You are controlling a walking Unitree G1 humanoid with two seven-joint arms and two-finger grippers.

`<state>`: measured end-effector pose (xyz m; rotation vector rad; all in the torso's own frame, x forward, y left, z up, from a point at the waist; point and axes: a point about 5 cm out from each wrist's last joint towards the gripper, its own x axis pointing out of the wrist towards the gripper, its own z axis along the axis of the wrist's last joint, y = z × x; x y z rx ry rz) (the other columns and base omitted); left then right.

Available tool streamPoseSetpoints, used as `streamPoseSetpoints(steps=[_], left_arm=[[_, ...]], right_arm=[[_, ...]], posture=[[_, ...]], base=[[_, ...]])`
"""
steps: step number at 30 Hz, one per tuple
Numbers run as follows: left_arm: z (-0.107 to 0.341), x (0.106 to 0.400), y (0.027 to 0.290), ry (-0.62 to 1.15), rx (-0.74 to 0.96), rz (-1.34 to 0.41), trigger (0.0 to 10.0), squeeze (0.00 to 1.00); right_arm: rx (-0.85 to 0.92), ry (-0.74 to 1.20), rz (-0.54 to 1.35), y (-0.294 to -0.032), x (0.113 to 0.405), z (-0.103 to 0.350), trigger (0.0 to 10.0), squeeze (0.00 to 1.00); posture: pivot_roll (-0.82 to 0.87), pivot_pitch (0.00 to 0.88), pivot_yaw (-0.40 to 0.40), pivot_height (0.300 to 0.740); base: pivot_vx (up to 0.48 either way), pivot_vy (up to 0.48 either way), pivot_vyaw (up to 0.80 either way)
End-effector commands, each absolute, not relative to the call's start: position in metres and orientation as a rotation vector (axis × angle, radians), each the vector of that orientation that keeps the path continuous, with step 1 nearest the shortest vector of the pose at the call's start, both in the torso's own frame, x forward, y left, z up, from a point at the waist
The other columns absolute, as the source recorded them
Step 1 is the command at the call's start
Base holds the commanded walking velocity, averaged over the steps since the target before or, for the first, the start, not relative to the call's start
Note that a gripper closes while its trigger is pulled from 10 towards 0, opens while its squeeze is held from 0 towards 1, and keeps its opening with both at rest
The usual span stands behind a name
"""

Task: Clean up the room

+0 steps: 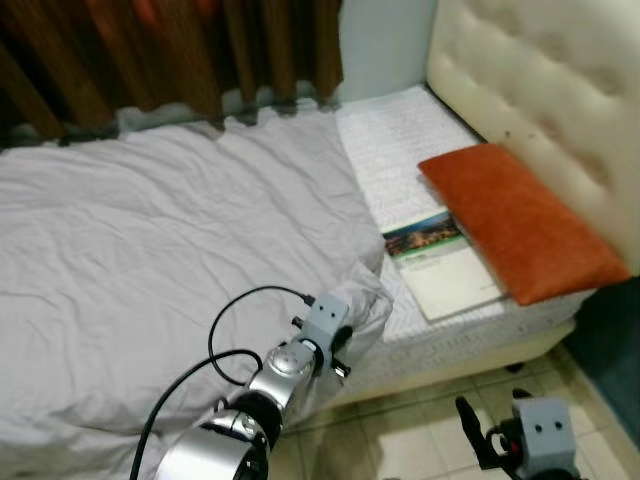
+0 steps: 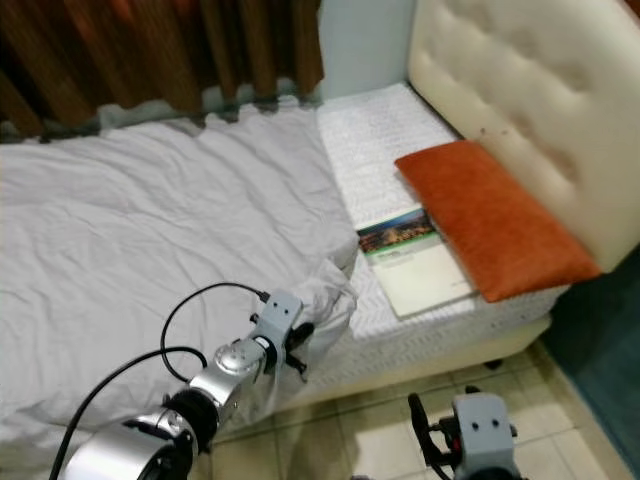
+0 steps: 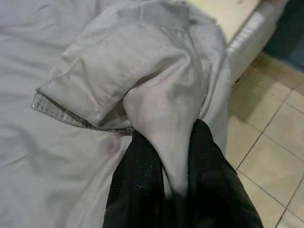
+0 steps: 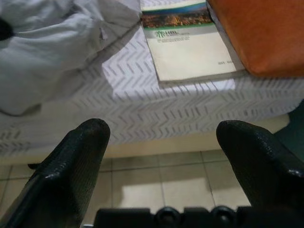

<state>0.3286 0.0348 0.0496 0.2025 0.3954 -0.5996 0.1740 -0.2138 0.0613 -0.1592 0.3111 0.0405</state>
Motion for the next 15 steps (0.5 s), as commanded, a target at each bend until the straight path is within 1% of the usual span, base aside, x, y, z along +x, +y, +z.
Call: streamPoseSetpoints(steps=[1, 5, 9, 10, 11, 12, 13, 15], left_arm=[[0.039, 0.307, 0.004, 0.425, 0.187, -0.702, 10.0, 0.00], [0.030, 0.294, -0.007, 0.450, 0.228, -0.782, 10.0, 0.00], [0.016, 0.276, -0.014, 0.492, 0.273, -0.870, 10.0, 0.00], [0.016, 0.276, -0.014, 0.492, 0.273, -0.870, 10.0, 0.00], [0.011, 0.268, -0.019, 0.508, 0.274, -0.912, 10.0, 0.00], [0.005, 0.253, -0.027, 0.533, 0.277, -0.994, 10.0, 0.00], [0.005, 0.253, -0.027, 0.533, 0.277, -0.994, 10.0, 0.00], [0.000, 0.242, -0.034, 0.552, 0.279, -1.042, 10.0, 0.00]], right_arm=[[-0.155, 0.324, 0.054, -0.208, 0.172, 0.058, 10.0, 0.00], [-0.155, 0.325, 0.054, -0.208, 0.171, 0.057, 10.0, 0.00], [-0.154, 0.332, 0.059, -0.207, 0.170, 0.055, 10.0, 0.00], [-0.154, 0.332, 0.059, -0.207, 0.170, 0.055, 10.0, 0.00], [-0.154, 0.335, 0.061, -0.206, 0.170, 0.054, 10.0, 0.00], [-0.153, 0.340, 0.063, -0.206, 0.169, 0.052, 10.0, 0.00], [-0.153, 0.340, 0.063, -0.206, 0.169, 0.052, 10.0, 0.00], [-0.152, 0.345, 0.067, -0.205, 0.169, 0.051, 10.0, 0.00]], posture=[[-0.35, 0.161, 0.060, 0.740], [-0.36, 0.159, 0.066, 0.740], [-0.36, 0.159, 0.071, 0.740], [-0.36, 0.159, 0.071, 0.740], [-0.35, 0.159, 0.071, 0.740], [-0.35, 0.158, 0.072, 0.740], [-0.35, 0.158, 0.072, 0.740], [-0.35, 0.157, 0.073, 0.740]], base=[[0.000, -0.472, 0.00], [0.000, -0.471, 0.00], [0.000, -0.472, 0.00], [0.000, -0.472, 0.00], [0.000, -0.349, 0.00], [0.000, -0.334, 0.00], [0.000, -0.334, 0.00], [0.000, 0.000, 0.00]])
